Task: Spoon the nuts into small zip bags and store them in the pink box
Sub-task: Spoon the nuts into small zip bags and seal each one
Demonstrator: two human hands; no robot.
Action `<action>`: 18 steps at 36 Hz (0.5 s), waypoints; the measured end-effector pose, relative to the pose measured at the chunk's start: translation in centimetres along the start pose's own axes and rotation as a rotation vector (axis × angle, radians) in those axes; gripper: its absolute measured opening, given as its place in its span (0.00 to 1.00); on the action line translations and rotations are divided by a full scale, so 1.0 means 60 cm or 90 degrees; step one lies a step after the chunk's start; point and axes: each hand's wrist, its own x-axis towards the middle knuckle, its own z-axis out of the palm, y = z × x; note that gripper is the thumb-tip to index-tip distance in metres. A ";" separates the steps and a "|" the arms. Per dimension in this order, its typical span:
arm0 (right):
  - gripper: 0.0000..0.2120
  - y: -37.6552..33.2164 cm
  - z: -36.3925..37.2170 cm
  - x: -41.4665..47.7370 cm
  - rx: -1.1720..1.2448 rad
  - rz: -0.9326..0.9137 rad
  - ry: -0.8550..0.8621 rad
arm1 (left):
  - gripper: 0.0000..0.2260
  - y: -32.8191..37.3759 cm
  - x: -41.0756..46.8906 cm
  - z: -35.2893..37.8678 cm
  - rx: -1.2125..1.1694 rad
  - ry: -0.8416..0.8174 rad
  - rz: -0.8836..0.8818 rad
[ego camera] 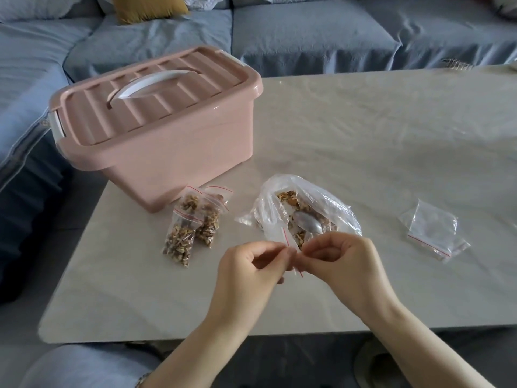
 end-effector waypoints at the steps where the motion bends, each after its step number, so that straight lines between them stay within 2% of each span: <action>1: 0.07 0.000 0.001 -0.002 -0.006 -0.007 -0.003 | 0.11 0.003 0.000 0.001 -0.012 0.000 -0.012; 4: 0.08 0.000 0.005 -0.006 -0.013 -0.023 0.000 | 0.07 0.007 -0.002 0.004 0.004 -0.003 -0.014; 9: 0.10 0.003 0.007 -0.010 0.003 -0.046 0.013 | 0.09 0.011 -0.007 0.006 -0.004 -0.001 -0.062; 14: 0.09 0.007 0.006 -0.012 -0.003 -0.047 0.016 | 0.05 0.017 -0.008 0.003 -0.076 -0.032 -0.135; 18: 0.08 0.004 0.007 -0.011 -0.003 -0.042 -0.012 | 0.06 0.020 -0.010 0.001 -0.092 -0.045 -0.140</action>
